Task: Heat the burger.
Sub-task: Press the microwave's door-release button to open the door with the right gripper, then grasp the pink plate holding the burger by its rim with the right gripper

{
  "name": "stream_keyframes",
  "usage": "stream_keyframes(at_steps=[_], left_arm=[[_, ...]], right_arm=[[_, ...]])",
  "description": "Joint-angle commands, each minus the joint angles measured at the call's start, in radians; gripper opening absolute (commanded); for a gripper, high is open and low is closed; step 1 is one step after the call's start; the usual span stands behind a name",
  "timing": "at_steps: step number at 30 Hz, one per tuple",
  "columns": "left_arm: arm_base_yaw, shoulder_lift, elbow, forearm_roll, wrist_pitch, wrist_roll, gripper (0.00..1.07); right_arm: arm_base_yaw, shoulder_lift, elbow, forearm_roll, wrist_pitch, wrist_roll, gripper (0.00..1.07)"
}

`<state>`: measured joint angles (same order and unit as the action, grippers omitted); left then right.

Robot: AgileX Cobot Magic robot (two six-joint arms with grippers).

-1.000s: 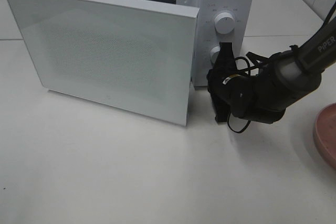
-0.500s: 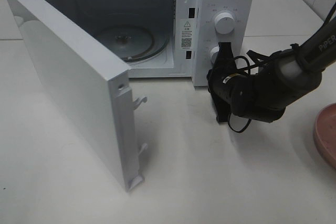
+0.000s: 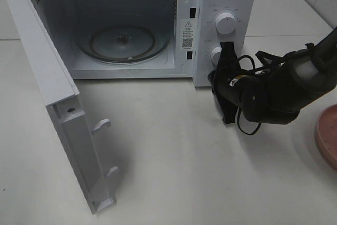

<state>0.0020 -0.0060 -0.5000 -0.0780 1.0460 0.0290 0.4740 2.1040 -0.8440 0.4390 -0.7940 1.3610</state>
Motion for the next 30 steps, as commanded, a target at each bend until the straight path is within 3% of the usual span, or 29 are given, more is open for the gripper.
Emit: stream_keyframes(at_steps=[1,14,30], left_arm=[[0.002,-0.019,0.003,-0.003,-0.009,-0.003,0.98],[0.002,-0.019,0.003,-0.003,-0.009,-0.003,0.98],[0.002,-0.019,0.003,-0.003,-0.009,-0.003,0.98]], right_arm=[[-0.005,-0.026,0.016,-0.038,0.018,0.001,0.0],[-0.005,-0.132,0.115,-0.091,0.142,-0.063,0.0],[-0.005,-0.371,0.204,-0.36,0.443,-0.106,0.02]])
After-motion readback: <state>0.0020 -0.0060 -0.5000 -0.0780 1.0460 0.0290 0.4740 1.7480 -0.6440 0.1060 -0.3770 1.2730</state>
